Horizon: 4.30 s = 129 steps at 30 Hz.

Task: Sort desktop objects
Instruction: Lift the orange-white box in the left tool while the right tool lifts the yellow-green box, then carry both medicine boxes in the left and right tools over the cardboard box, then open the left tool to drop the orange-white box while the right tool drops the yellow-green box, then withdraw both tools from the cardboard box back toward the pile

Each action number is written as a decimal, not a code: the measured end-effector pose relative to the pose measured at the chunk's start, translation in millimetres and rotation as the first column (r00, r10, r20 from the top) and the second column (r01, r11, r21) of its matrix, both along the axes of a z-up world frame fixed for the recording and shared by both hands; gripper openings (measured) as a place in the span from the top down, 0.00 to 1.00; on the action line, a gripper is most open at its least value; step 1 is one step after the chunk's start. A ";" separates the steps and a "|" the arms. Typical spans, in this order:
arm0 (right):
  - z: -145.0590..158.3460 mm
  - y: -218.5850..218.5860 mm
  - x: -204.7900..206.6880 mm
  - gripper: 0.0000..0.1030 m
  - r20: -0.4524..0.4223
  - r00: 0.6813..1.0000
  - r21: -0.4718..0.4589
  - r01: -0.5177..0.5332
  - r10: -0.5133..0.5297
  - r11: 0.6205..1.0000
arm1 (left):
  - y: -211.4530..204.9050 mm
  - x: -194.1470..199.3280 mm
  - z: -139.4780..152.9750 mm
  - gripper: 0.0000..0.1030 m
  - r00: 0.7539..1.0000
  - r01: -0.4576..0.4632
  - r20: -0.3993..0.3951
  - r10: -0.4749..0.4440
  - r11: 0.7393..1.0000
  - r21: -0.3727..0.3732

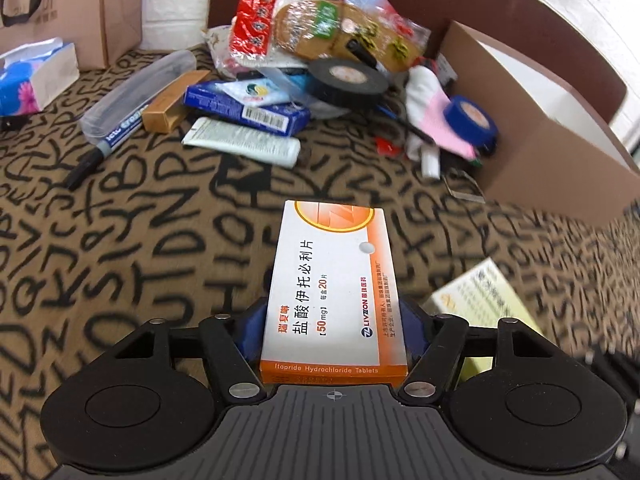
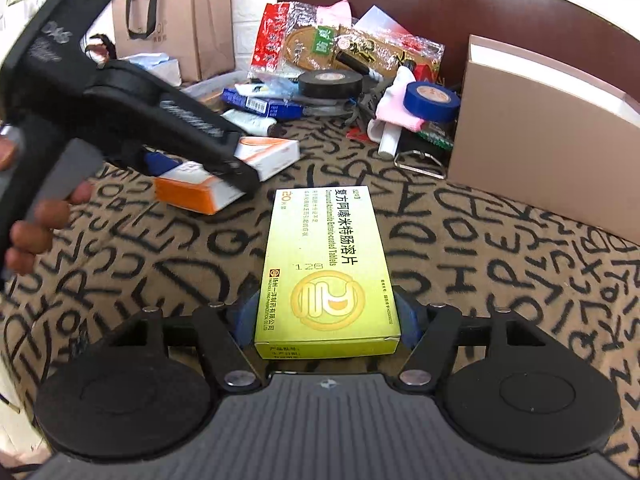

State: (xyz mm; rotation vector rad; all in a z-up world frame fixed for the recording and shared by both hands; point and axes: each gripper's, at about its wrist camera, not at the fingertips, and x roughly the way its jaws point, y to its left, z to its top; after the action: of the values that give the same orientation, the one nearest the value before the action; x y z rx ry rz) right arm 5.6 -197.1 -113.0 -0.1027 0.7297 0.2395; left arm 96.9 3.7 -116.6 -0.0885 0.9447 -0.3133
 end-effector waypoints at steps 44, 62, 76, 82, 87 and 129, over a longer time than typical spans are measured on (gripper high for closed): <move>53.7 -49.6 -3.8 0.31 0.149 0.983 0.096 0.093 -0.107 0.991 | -90.4 -23.6 67.4 0.34 0.963 0.168 0.203 -0.176 0.984 0.053; 133.2 -155.9 68.4 0.31 0.350 0.893 0.094 0.267 -0.283 0.959 | -206.8 75.7 137.6 0.34 0.937 0.225 0.279 -0.209 0.974 -0.027; 110.7 -228.6 206.3 0.31 0.182 0.901 -0.006 0.402 -0.394 0.916 | -277.5 203.2 98.3 0.34 0.970 0.203 0.136 -0.203 0.979 0.011; 95.8 -243.8 244.5 0.31 0.115 0.906 -0.083 0.418 -0.408 0.905 | -300.0 233.0 77.1 0.33 0.974 0.206 0.088 -0.208 0.978 0.031; 84.7 -253.8 267.0 0.31 0.058 0.907 -0.116 0.420 -0.416 0.900 | -315.9 238.1 68.6 0.29 0.966 0.223 0.118 -0.232 0.971 0.083; 120.7 -189.3 155.0 0.01 0.223 0.911 0.018 0.352 -0.347 0.936 | -210.0 93.8 141.0 0.00 0.859 -0.023 0.512 -0.023 0.996 0.083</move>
State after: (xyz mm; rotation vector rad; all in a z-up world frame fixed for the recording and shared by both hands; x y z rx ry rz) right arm 160.6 -386.4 7.8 -0.0184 0.5145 -0.1232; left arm 190.7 -206.4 24.4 0.0743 0.4230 -0.2763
